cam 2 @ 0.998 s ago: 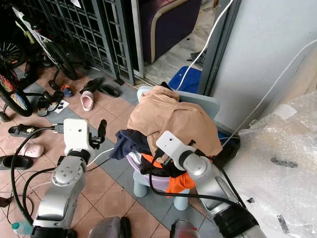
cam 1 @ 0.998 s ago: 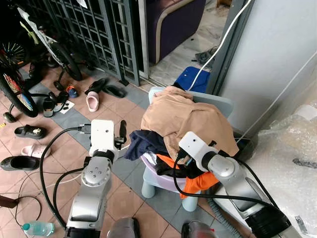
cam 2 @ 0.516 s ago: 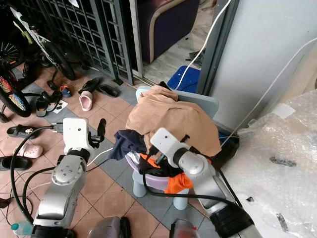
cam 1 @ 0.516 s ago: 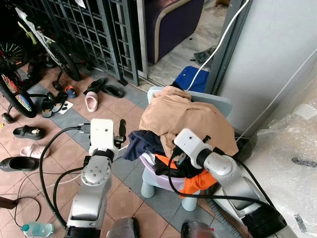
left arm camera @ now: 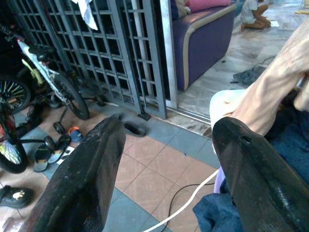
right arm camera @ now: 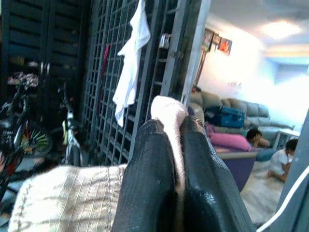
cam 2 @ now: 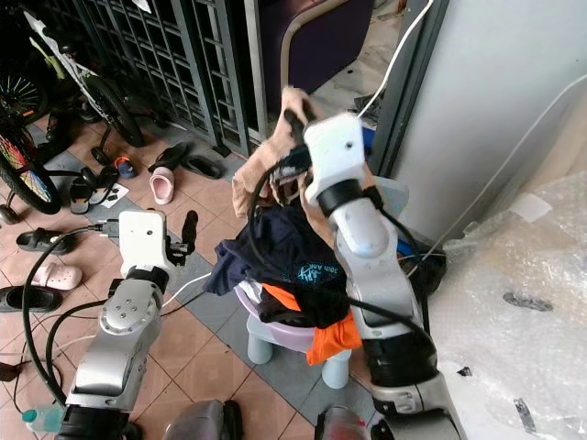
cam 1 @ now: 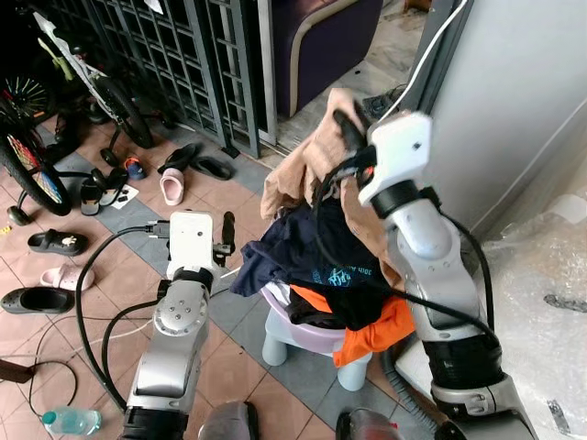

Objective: Clothes washing

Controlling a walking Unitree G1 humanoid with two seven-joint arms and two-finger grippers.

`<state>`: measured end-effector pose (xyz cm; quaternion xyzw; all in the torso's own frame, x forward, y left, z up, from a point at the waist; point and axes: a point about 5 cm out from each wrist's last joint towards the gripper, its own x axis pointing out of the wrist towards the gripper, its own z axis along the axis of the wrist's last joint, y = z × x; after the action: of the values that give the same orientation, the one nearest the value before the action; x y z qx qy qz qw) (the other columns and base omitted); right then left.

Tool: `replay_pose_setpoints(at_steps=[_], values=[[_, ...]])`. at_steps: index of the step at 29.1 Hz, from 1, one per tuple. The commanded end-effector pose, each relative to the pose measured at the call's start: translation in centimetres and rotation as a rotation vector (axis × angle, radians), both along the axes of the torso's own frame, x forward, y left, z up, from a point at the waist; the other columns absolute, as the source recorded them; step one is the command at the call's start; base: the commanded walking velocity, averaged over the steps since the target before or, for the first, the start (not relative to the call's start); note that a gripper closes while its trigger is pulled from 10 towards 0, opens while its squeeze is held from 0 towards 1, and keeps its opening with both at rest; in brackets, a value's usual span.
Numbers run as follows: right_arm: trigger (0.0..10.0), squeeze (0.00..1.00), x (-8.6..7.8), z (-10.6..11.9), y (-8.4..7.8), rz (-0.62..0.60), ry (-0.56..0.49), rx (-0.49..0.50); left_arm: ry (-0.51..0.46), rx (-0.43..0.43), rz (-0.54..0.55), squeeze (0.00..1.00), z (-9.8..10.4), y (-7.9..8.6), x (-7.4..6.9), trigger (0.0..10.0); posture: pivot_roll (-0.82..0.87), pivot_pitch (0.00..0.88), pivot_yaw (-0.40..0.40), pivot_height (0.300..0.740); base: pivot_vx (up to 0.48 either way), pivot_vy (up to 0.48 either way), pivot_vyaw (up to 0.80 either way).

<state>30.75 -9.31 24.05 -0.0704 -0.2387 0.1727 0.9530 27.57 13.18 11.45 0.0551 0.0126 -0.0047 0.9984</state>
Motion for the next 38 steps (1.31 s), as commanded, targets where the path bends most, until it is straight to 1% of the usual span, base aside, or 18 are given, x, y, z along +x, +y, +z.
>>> replay_pose_setpoints(at_steps=[1,2,4,6,15,26,27,28,29,30,31,32,33,34,35,37,38], values=[[9.1,0.00,-0.1,1.0,0.0,0.004,-0.047,0.024,-0.005,0.013,-0.001,0.00,0.0,0.1,0.1,10.0,0.00,0.025,0.061,0.740,0.000,0.000,0.00],[10.0,0.00,0.2,0.8,-0.4,-0.026,-0.024,0.015,-0.009,0.012,-0.002,0.00,0.1,0.0,0.2,10.0,0.00,0.025,0.061,0.740,0.000,0.000,0.00],[10.0,0.00,0.4,0.6,-0.6,-0.041,-0.004,0.017,-0.011,0.011,-0.003,0.00,0.1,0.0,0.2,10.0,0.00,0.027,0.061,0.740,0.000,0.000,0.00],[10.0,0.00,0.5,0.3,-0.8,-0.057,0.014,0.020,-0.012,0.010,-0.002,0.00,0.1,0.0,0.2,10.0,0.00,0.028,0.062,0.740,0.000,0.000,-0.73],[10.0,0.00,0.2,-0.3,-0.6,-0.050,0.030,0.010,-0.010,0.007,-0.006,0.00,0.0,-0.1,0.2,10.0,-0.01,0.039,0.062,0.740,0.000,0.000,-0.72],[10.0,0.00,0.1,-1.9,-0.8,-0.048,0.076,-0.023,-0.012,0.003,0.004,0.00,0.0,0.0,0.2,10.0,0.00,0.042,0.059,0.740,-0.244,0.000,0.00],[10.0,0.00,0.1,-2.4,-1.1,-0.063,0.098,-0.026,-0.013,0.004,0.004,0.00,0.0,0.0,0.2,10.0,0.00,0.042,0.059,0.740,-0.244,0.000,0.00],[10.0,0.00,0.0,-3.4,-1.8,-0.094,0.146,0.006,-0.013,0.005,0.005,0.00,0.0,0.0,0.2,10.0,-0.01,0.041,0.059,0.740,-0.244,0.000,0.00],[10.0,0.00,0.0,-3.4,-1.8,-0.094,0.146,0.006,-0.013,0.005,0.005,0.00,0.0,0.0,0.2,10.0,-0.01,0.041,0.059,0.740,-0.244,0.000,0.00],[10.0,0.00,0.0,-5.1,-3.0,-0.152,0.234,0.059,-0.013,0.008,0.007,0.00,0.0,0.1,0.2,10.0,-0.01,0.040,0.058,0.740,-0.244,0.000,0.00],[10.0,0.00,-0.1,-6.1,-3.6,-0.185,0.280,0.076,-0.013,0.009,0.008,0.00,0.0,0.2,0.1,10.0,-0.01,0.040,0.059,0.740,-0.244,0.000,0.00],[10.0,0.00,-0.4,-7.6,-4.4,-0.221,0.358,0.107,-0.012,0.012,0.011,0.00,0.0,0.4,0.0,10.0,-0.01,0.040,0.056,0.740,-0.244,0.000,0.00],[10.0,0.00,-0.6,-8.2,-4.6,-0.227,0.386,0.125,-0.011,0.014,0.013,0.00,-0.1,0.5,-0.1,10.0,-0.01,0.040,0.056,0.740,-0.244,0.000,0.00],[10.0,0.00,-1.5,-9.6,-5.1,-0.251,0.448,0.166,-0.006,0.021,0.018,0.00,-0.2,0.9,-0.3,10.0,0.00,0.041,0.054,0.740,-0.247,0.000,0.00],[10.0,0.00,-1.8,-10.0,-5.3,-0.261,0.466,0.177,-0.004,0.023,0.019,0.00,-0.2,1.0,-0.4,10.0,0.00,0.041,0.054,0.740,-0.247,0.000,0.00],[10.0,0.00,-3.1,-11.2,-5.0,-0.307,0.530,0.207,0.004,0.030,0.035,0.00,-0.4,1.6,-0.5,10.0,0.00,0.041,0.053,0.740,-0.246,0.000,0.00],[10.0,0.00,-3.5,-11.8,-4.8,-0.335,0.555,0.196,0.005,0.031,0.038,0.00,-0.5,1.7,-0.5,10.0,0.00,0.040,0.053,0.740,-0.244,0.000,0.00]])
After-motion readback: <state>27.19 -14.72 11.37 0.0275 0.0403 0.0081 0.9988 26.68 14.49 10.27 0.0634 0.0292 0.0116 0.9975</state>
